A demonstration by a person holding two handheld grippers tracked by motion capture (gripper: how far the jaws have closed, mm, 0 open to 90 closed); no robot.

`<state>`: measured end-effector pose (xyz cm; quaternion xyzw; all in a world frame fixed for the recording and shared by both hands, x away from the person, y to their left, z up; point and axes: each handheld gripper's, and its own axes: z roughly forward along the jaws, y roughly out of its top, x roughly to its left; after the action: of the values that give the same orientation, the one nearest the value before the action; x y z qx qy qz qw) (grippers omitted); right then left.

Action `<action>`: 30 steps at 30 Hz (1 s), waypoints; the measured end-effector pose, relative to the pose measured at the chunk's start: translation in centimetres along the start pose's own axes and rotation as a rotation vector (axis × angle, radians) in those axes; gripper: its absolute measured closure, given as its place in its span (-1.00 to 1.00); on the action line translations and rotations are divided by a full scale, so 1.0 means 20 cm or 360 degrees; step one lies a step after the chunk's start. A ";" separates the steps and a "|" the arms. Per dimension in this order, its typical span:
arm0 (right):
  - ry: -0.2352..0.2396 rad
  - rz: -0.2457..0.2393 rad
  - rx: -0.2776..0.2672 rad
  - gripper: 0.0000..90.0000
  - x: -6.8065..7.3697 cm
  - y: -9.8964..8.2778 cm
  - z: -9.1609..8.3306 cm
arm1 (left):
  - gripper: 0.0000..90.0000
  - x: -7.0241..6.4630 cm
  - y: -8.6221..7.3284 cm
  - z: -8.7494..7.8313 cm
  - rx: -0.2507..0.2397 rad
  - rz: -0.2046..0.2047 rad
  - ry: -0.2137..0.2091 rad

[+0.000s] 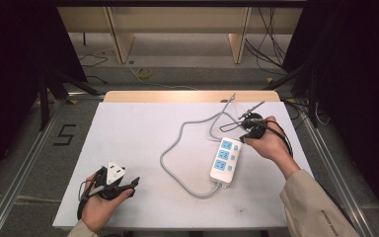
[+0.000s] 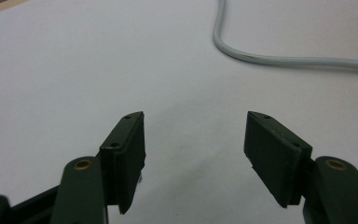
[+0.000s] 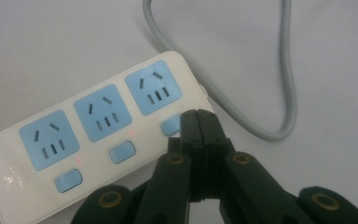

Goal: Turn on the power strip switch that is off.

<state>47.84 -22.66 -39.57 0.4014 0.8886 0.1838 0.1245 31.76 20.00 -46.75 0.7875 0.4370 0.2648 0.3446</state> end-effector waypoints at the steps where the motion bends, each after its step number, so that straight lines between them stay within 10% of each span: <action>1: -0.0002 0.0002 0.0003 1.00 0.00 0.00 0.00 | -0.15 0.00 0.00 0.00 0.0000 -0.0002 0.0000; 30: 0.0030 -0.0031 0.0109 1.00 0.01 0.06 0.09 | -0.15 0.00 0.00 0.00 0.0000 0.0001 -0.0003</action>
<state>49.26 -21.33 -40.67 0.3949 0.8994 0.1556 0.1041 31.78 19.98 -46.76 0.7879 0.4364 0.2641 0.3451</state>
